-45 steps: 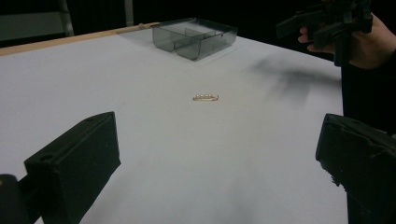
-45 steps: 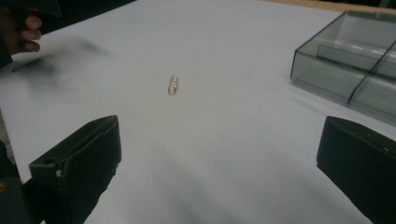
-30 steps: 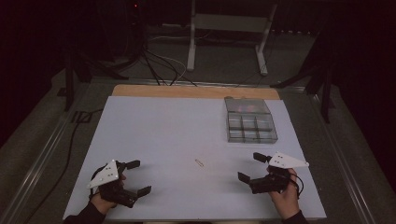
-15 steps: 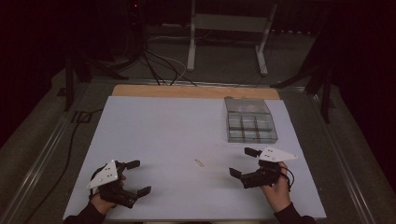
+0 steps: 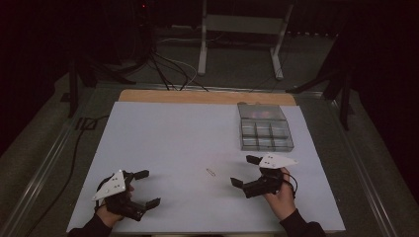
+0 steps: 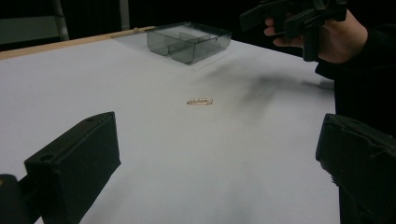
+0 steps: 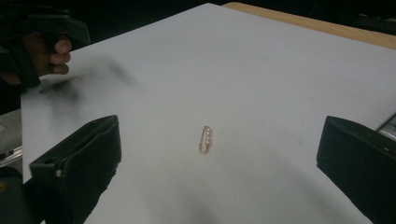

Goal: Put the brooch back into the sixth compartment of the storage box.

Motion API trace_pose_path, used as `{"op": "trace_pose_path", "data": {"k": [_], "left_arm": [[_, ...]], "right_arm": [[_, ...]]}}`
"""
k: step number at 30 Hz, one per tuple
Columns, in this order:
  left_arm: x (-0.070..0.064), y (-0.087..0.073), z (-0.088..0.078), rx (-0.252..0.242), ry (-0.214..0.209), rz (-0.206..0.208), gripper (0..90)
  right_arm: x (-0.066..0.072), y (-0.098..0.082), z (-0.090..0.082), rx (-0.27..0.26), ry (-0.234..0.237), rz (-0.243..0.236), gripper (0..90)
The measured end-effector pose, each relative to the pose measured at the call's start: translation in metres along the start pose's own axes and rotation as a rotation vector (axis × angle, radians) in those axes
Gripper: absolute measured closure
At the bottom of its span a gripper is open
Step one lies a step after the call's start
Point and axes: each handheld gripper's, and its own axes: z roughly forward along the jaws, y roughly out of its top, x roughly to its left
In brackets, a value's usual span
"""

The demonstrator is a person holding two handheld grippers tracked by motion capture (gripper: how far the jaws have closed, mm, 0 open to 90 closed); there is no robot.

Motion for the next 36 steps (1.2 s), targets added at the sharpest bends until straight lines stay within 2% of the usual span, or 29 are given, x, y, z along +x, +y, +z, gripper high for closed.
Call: {"op": "trace_pose_path", "data": {"k": [11, 20, 23, 31, 36], "left_arm": [[0.000, 0.000, 0.000, -0.001, -0.004, 0.003, 1.1], [-0.001, 0.000, 0.000, 0.001, -0.008, 0.005, 1.1], [-0.001, 0.000, 0.000, 0.004, -0.005, 0.013, 1.1], [-0.002, 0.000, 0.000, 0.009, -0.008, 0.014, 1.1], [-0.001, -0.001, 0.000, 0.003, -0.008, 0.011, 1.1]], "right_arm": [[0.006, 0.006, 0.022, 0.012, 0.033, -0.015, 0.0], [0.009, 0.010, 0.041, 0.031, 0.030, -0.027, 0.0], [0.011, 0.010, 0.048, 0.031, 0.009, -0.036, 0.0], [0.015, 0.012, 0.068, 0.068, 0.018, -0.054, 0.0], [0.017, 0.010, 0.079, 0.110, 0.027, -0.061, 0.0]]}}
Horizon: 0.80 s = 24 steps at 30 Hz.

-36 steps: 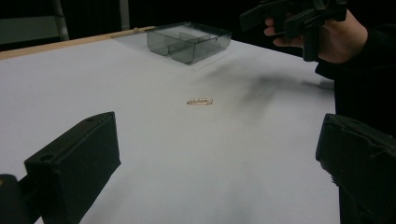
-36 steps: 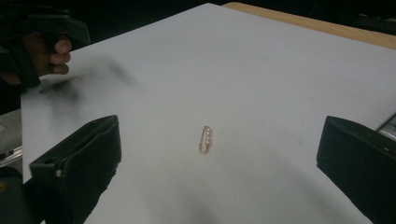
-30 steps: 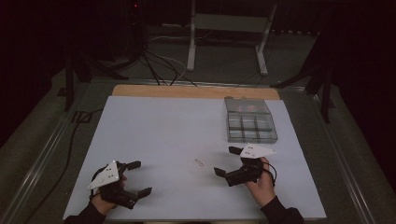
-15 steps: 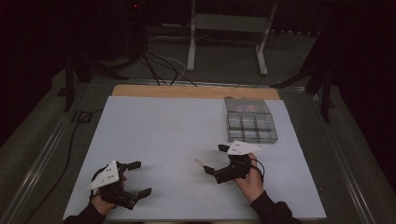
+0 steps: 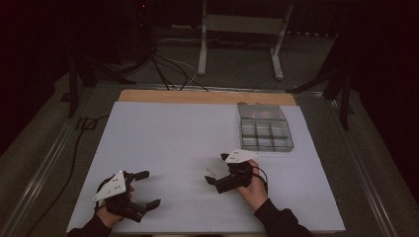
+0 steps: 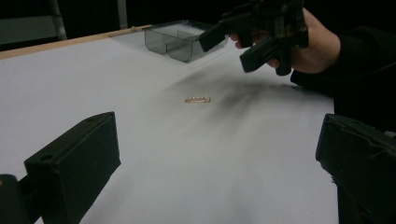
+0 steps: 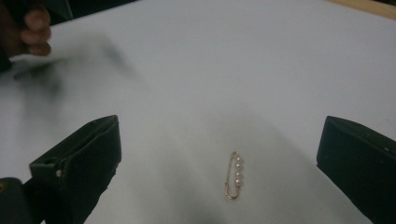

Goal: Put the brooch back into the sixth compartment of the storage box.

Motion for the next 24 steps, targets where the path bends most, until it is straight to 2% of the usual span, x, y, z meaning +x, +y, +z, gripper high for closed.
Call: {"op": "trace_pose_path", "data": {"k": [6, 10, 12, 14, 17, 20, 22, 24], "left_arm": [[0.000, 0.000, 0.001, 0.005, -0.003, -0.001, 1.1], [0.000, 0.000, 0.000, 0.002, -0.004, -0.002, 1.1], [0.000, 0.000, 0.000, 0.003, -0.003, 0.000, 1.1], [0.000, 0.000, 0.000, 0.004, -0.005, -0.002, 1.1], [0.000, 0.000, 0.000, 0.004, -0.004, -0.004, 1.1], [0.000, 0.000, 0.000, 0.004, -0.005, -0.002, 1.1], [-0.001, 0.000, 0.000, 0.006, -0.005, 0.002, 1.1], [-0.001, 0.000, 0.000, 0.008, -0.005, 0.003, 1.1]], "right_arm": [[-0.005, -0.003, 0.007, 0.022, -0.010, 0.015, 0.0], [-0.006, -0.003, 0.011, 0.002, -0.021, 0.089, 0.0], [-0.007, -0.003, 0.014, 0.004, -0.047, 0.105, 0.0], [-0.008, -0.004, 0.016, 0.016, -0.054, 0.114, 0.0], [-0.008, -0.005, 0.018, 0.047, -0.059, 0.127, 7.2], [-0.007, -0.006, 0.019, 0.056, -0.059, 0.125, 7.7], [-0.006, -0.006, 0.019, 0.058, -0.068, 0.119, 15.0], [-0.006, -0.006, 0.019, 0.055, -0.070, 0.118, 16.9]]}}
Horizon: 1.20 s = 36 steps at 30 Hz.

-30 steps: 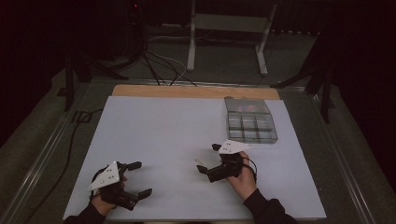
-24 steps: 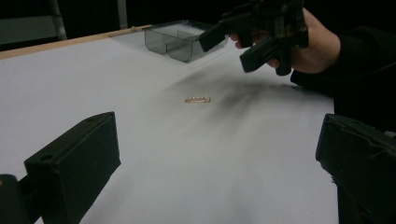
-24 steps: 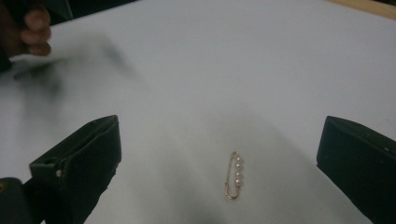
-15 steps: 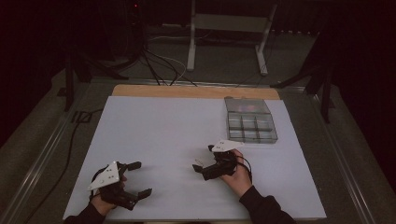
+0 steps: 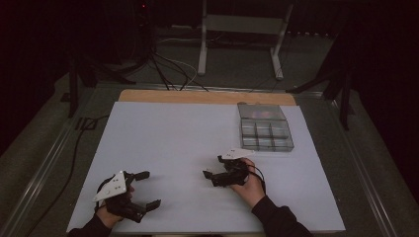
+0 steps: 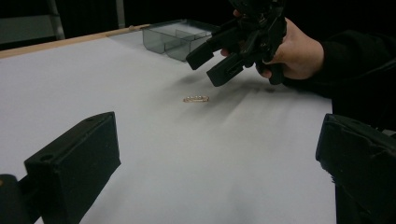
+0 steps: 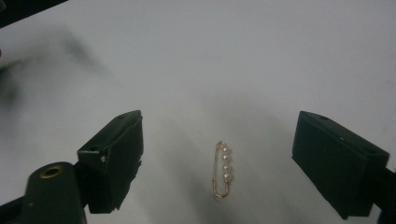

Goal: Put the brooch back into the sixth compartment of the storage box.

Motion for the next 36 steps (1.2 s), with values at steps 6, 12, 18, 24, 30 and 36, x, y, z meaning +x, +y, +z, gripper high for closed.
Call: {"op": "trace_pose_path", "data": {"k": [6, 12, 18, 24, 30, 36], "left_arm": [[0.000, 0.000, 0.000, 0.001, -0.001, 0.001, 1.1], [0.000, 0.000, 0.000, 0.002, 0.000, 0.002, 1.1], [0.000, 0.000, 0.000, 0.002, -0.001, 0.002, 1.1], [0.000, 0.000, 0.000, 0.002, -0.001, 0.003, 1.1], [0.000, 0.000, 0.000, 0.001, -0.003, 0.002, 1.1], [0.000, 0.000, 0.000, 0.000, -0.001, 0.001, 1.1]], "right_arm": [[-0.002, 0.000, 0.001, 0.026, -0.023, 0.006, 30.4], [-0.003, -0.002, 0.006, 0.074, -0.047, 0.004, 41.0], [0.000, -0.002, 0.011, 0.108, -0.057, 0.000, 55.2], [0.002, -0.002, 0.016, 0.135, -0.068, 0.001, 66.9], [0.003, 0.000, 0.018, 0.159, -0.083, -0.001, 73.3], [0.004, 0.000, 0.021, 0.170, -0.103, -0.012, 76.1]]}}
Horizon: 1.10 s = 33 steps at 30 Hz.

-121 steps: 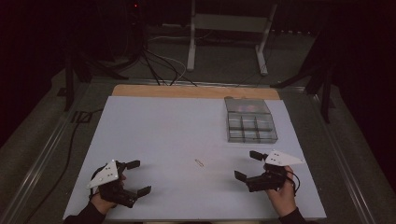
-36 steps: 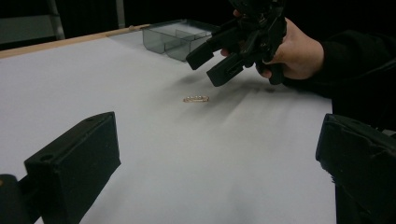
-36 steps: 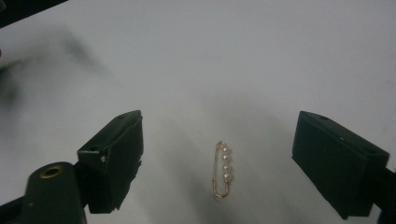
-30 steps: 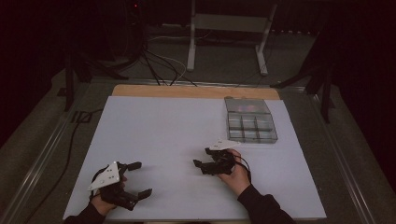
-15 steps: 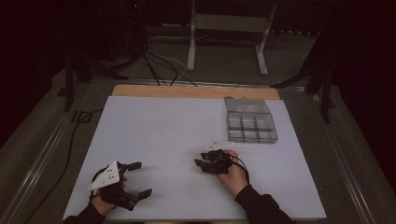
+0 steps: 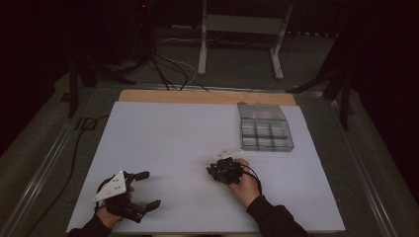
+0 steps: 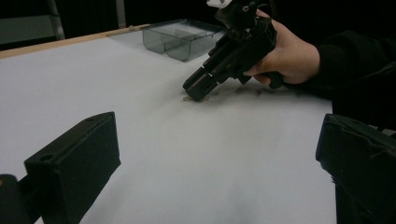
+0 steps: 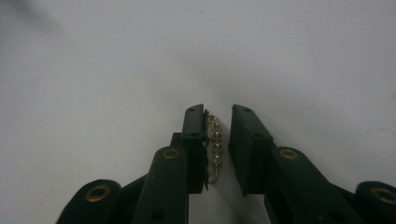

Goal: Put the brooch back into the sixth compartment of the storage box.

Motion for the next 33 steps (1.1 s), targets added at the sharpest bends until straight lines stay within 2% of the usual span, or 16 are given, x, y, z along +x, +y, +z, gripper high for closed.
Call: {"op": "trace_pose_path", "data": {"k": [6, 15, 24, 33], "left_arm": [[0.000, 0.000, 0.000, 0.002, 0.001, 0.000, 1.1], [0.000, 0.000, 0.000, -0.002, 0.001, -0.002, 1.1], [0.000, 0.000, 0.000, 0.000, 0.001, -0.003, 1.1], [0.000, 0.000, 0.000, 0.003, 0.001, -0.002, 1.1]], "right_arm": [[0.001, 0.000, 0.000, 0.006, -0.027, -0.018, 84.4], [0.005, 0.001, -0.002, 0.004, -0.021, -0.043, 85.6], [0.006, 0.008, -0.014, -0.016, -0.010, -0.054, 85.8], [0.007, 0.010, -0.020, -0.015, -0.006, -0.063, 85.8]]}}
